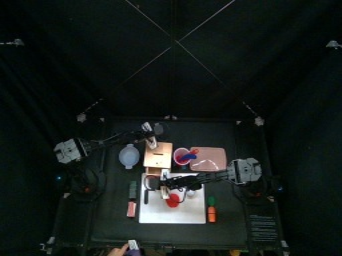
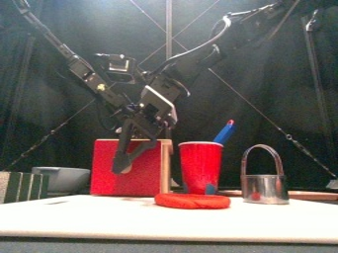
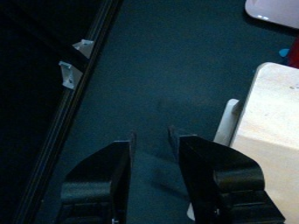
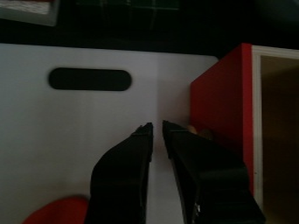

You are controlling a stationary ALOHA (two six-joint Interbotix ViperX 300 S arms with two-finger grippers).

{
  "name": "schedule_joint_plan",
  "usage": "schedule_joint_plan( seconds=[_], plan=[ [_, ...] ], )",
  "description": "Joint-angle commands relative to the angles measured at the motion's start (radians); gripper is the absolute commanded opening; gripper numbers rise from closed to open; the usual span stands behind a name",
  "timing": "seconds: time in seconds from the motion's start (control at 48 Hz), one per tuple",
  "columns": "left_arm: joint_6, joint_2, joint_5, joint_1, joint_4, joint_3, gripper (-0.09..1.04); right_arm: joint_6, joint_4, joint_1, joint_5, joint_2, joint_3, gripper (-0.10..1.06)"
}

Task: Get the cutter from the drawer then cut the dough then place the extra dough in the bowl
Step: Cut the dough

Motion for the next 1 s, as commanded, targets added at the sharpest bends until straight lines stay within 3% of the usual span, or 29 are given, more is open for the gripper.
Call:
schedule_joint_plan(
  seconds=[0.021, 0.729, 1.0],
  plan=[
    [-0.003, -0.009, -0.002, -0.021, -0.006, 0.000, 0.77, 0.000, -0.023, -0.031, 0.014, -0.028, -0.028, 0.61],
    [-0.003, -0.023, -0.012, 0.015, -0.011, 0.012, 0.77, -0.009, -0.132, -0.161, 0.015, -0.031, -0.052, 0.61],
    [-0.003, -0.023, -0.012, 0.028, -0.009, 0.017, 0.77, -0.011, -0.129, -0.170, 0.012, -0.031, -0.060, 0.61]
  ],
)
